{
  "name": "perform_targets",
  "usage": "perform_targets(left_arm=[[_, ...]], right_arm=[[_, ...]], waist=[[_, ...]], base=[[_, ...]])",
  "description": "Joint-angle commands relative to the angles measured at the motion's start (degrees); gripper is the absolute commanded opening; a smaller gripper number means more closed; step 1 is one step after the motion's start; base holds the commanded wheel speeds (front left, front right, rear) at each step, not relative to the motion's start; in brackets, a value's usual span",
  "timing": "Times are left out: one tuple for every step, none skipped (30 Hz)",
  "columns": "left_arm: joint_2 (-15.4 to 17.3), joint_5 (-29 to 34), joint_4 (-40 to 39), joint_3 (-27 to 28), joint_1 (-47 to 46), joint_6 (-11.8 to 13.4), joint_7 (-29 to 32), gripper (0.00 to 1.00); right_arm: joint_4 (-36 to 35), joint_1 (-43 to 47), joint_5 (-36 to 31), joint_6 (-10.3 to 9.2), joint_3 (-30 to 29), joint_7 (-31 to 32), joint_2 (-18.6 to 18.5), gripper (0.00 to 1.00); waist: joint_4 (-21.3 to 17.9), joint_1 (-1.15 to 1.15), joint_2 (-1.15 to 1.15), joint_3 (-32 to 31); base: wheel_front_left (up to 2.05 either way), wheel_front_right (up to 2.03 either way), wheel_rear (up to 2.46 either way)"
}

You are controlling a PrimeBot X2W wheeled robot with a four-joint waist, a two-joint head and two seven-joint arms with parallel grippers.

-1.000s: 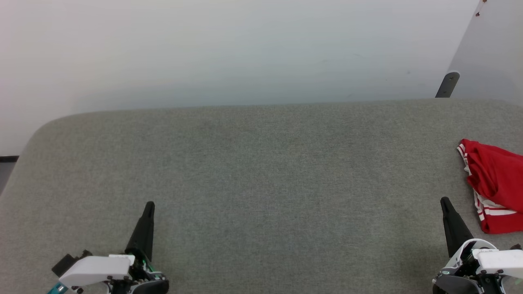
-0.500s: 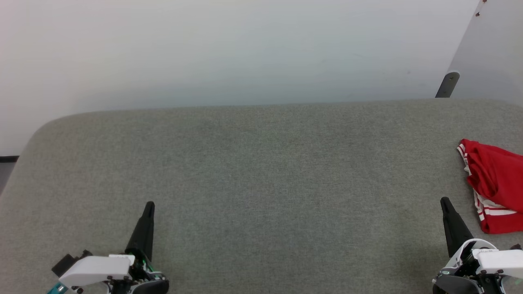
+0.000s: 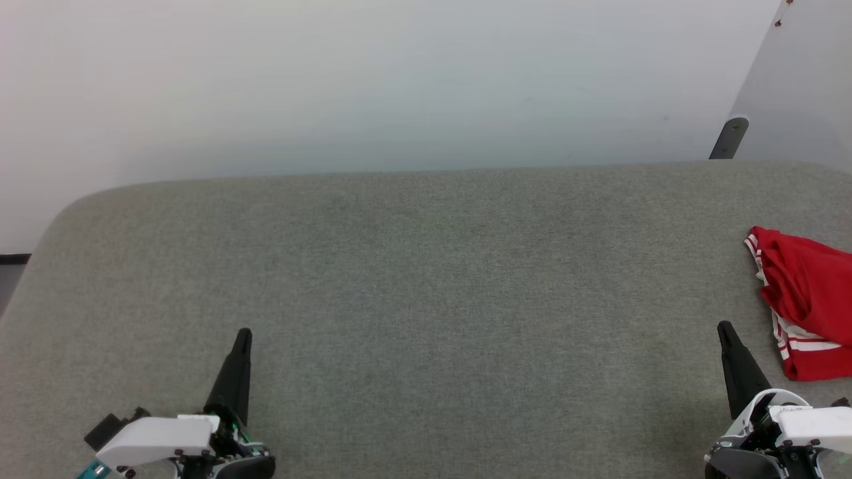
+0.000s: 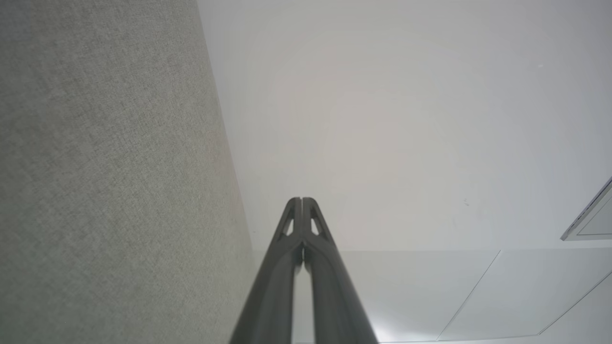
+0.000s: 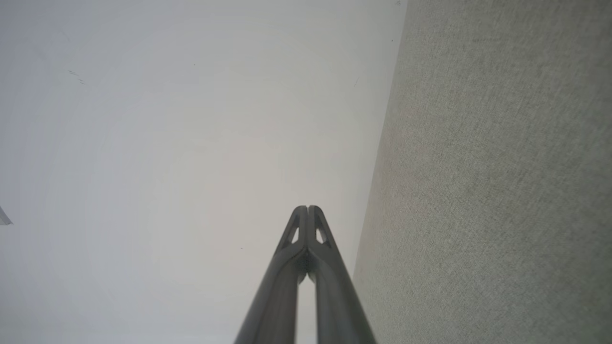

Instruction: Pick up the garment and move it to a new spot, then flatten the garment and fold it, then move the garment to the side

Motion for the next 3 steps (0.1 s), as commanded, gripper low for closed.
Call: perform_targets(left_arm=[[0.0, -0.2, -0.1, 0.1, -0.5, -0.3, 0.2, 0.00], [0.0, -0.2, -0.1, 0.1, -0.5, -0.3, 0.2, 0.00], [0.0, -0.2, -0.1, 0.1, -0.5, -0.3, 0.2, 0.00]], right_arm=[[-0.2, -0.1, 0.2, 0.00, 0.0, 0.1, 0.2, 0.00], [-0.2, -0.1, 0.2, 0.00, 0.0, 0.1, 0.2, 0.00], [-0.2, -0.1, 0.2, 0.00, 0.0, 0.1, 0.2, 0.00]], waist=[[0.0, 0.00, 0.00, 0.0], [0.0, 0.00, 0.00, 0.0], [0.0, 0.00, 0.00, 0.0]], base=[[0.00, 0.00, 0.00], [0.00, 0.00, 0.00], [0.00, 0.00, 0.00]])
